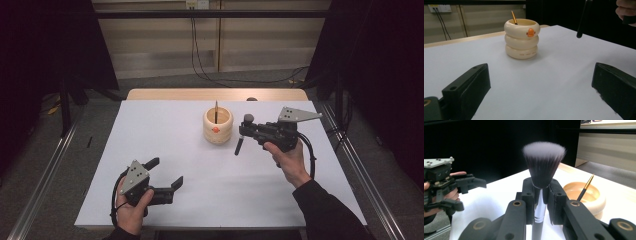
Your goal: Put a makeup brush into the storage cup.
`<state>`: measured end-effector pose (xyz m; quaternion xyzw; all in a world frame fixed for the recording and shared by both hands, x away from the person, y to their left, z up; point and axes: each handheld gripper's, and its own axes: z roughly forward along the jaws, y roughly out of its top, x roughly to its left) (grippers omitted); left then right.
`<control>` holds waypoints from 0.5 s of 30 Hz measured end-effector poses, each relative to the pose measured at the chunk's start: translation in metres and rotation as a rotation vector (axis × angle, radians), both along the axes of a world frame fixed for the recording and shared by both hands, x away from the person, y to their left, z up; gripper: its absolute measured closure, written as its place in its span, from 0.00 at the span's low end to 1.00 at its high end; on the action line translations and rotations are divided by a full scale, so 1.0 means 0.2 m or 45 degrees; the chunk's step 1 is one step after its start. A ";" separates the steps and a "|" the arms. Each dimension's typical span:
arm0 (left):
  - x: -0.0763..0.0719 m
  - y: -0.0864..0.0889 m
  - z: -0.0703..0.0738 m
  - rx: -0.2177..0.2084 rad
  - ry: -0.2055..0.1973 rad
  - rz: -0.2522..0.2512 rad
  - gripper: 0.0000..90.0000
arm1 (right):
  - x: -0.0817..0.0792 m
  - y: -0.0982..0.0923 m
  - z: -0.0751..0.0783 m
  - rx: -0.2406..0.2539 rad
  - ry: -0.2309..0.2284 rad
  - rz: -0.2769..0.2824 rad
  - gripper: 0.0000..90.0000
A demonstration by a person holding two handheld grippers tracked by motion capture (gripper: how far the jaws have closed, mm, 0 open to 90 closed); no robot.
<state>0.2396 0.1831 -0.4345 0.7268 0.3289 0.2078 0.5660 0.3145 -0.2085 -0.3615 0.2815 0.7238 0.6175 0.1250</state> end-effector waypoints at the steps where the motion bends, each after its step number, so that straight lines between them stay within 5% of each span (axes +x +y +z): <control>1: 0.00 0.00 0.00 0.014 -0.010 -0.003 0.02 | 0.01 0.00 0.00 0.003 0.003 -0.002 0.86; 15: -0.01 0.00 0.01 0.018 -0.020 -0.014 0.02 | 0.16 0.07 0.10 -0.030 -0.018 -0.043 0.86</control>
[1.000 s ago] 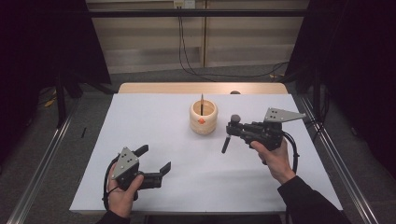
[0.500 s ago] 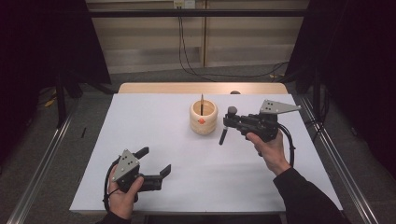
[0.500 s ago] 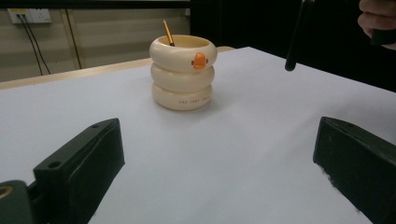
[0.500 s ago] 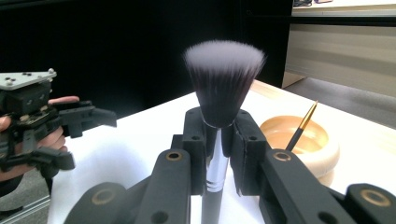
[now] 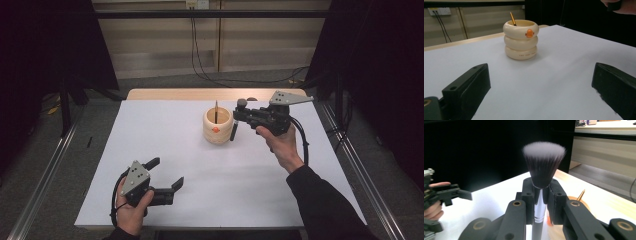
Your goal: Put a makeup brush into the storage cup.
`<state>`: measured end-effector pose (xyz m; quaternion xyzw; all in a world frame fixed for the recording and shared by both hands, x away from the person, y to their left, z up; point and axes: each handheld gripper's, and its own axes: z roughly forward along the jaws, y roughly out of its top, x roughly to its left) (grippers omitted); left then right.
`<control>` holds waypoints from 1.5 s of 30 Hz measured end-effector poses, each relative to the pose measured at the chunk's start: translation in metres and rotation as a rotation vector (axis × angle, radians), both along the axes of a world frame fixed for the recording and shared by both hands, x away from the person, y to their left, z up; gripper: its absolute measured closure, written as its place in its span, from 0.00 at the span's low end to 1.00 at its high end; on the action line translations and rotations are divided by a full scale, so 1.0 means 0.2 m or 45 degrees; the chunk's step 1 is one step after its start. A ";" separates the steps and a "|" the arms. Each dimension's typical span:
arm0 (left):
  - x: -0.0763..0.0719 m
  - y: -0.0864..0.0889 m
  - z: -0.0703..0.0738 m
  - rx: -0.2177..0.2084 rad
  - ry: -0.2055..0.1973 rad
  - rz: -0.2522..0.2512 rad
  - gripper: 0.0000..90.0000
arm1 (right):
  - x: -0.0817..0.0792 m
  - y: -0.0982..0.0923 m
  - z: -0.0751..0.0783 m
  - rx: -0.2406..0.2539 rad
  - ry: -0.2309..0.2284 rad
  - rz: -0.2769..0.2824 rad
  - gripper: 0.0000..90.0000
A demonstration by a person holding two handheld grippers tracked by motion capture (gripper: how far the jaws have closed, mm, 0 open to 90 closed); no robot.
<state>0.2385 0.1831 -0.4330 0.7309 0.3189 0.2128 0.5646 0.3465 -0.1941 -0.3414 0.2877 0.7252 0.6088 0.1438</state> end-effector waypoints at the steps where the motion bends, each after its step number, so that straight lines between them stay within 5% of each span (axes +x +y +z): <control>1: 0.00 0.00 0.00 -0.001 0.003 0.005 0.02 | 0.01 0.01 0.01 -0.009 -0.004 -0.001 0.86; 31: 0.01 0.02 0.01 0.006 -0.001 0.000 0.03 | 0.33 0.13 0.08 -0.053 -0.017 -0.153 0.86; 45: 0.01 0.02 0.00 -0.012 0.014 0.016 0.02 | 0.40 0.15 0.02 -0.081 0.018 -0.185 0.85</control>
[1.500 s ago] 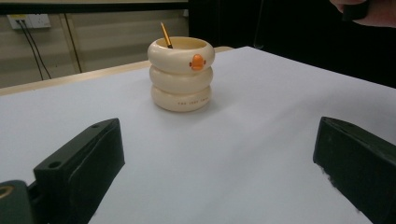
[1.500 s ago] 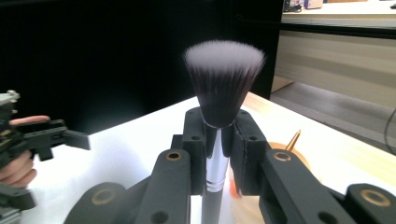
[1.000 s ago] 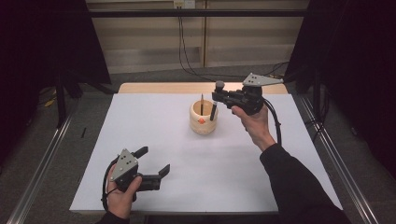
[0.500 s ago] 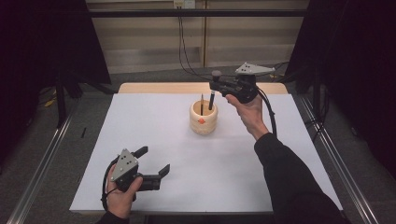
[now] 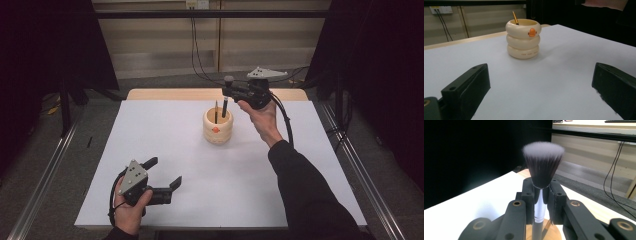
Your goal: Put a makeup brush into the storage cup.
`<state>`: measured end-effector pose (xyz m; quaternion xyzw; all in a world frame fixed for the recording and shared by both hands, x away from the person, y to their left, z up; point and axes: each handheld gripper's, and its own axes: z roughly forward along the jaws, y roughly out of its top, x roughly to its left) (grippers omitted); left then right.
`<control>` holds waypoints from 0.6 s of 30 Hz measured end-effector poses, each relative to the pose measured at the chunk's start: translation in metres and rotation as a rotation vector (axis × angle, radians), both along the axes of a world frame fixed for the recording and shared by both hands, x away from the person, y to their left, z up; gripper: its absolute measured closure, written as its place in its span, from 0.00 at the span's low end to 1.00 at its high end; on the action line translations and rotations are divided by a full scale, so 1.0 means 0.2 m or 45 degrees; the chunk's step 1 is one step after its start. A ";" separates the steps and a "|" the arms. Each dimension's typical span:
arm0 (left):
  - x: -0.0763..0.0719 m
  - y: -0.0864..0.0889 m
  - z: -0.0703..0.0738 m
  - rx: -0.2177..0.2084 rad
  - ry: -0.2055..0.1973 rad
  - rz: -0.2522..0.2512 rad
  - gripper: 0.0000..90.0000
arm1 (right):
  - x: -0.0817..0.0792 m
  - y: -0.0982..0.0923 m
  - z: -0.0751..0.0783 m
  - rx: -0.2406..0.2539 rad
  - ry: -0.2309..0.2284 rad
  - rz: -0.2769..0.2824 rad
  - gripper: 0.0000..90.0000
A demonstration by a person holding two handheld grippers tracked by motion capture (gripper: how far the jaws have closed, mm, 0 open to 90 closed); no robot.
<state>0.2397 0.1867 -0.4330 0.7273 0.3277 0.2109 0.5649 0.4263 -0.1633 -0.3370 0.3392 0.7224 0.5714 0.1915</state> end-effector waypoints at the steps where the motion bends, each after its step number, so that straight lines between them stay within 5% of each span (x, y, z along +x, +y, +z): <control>1: 0.00 0.00 0.00 -0.003 0.000 -0.002 0.02 | 0.00 0.00 -0.01 -0.005 0.003 -0.008 0.85; 18: 0.00 0.00 0.00 0.015 0.004 -0.010 0.02 | 0.01 0.06 -0.12 -0.037 0.041 -0.017 0.85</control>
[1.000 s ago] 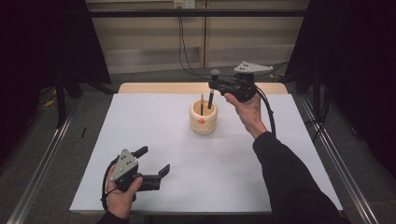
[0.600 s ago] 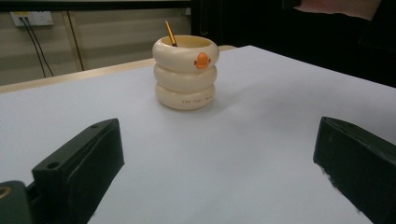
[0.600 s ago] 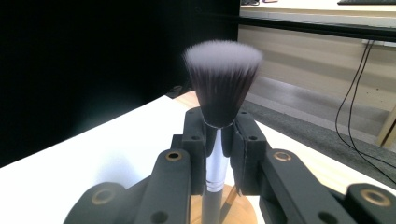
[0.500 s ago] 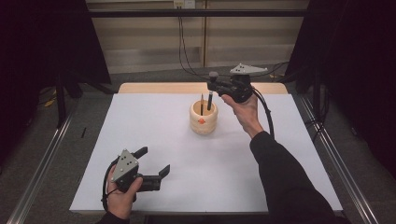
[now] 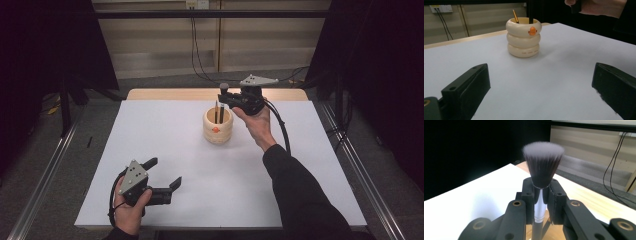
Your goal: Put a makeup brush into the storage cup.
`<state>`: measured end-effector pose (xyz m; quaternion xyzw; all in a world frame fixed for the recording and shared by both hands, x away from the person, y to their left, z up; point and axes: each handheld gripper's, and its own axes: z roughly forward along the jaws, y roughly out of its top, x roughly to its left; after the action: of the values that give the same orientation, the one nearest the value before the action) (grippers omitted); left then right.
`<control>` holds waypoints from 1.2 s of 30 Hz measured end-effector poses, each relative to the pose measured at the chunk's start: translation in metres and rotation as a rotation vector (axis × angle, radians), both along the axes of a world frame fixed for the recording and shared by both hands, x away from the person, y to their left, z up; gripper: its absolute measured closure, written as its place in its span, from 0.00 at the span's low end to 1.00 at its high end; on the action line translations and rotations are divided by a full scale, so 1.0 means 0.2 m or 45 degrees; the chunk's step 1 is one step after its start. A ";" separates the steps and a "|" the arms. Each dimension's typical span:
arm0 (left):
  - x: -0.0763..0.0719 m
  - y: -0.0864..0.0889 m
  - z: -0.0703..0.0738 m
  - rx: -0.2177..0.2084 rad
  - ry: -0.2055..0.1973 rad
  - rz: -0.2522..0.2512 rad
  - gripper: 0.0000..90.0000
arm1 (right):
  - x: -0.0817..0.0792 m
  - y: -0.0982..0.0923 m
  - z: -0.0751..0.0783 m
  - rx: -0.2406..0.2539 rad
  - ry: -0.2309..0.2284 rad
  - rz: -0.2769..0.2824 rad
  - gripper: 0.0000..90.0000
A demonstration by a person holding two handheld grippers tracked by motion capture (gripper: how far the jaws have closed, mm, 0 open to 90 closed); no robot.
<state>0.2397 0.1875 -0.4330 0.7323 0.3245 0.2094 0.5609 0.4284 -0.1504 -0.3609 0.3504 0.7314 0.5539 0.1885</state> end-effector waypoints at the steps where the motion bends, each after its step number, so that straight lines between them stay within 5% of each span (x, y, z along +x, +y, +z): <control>1: 0.00 0.00 0.00 0.005 0.002 0.004 0.02 | 0.00 0.00 -0.01 -0.003 0.007 -0.001 0.85; 26: 0.00 0.01 0.00 -0.011 -0.027 -0.019 0.02 | 0.00 -0.03 -0.13 0.012 0.054 -0.019 0.84; 36: 0.01 0.03 -0.01 -0.006 -0.025 -0.003 0.02 | 0.00 -0.06 -0.14 0.025 0.056 -0.029 0.68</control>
<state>0.2417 0.1932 -0.4340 0.7293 0.3185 0.2151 0.5660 0.4283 -0.1628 -0.3893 0.3727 0.7257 0.5511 0.1753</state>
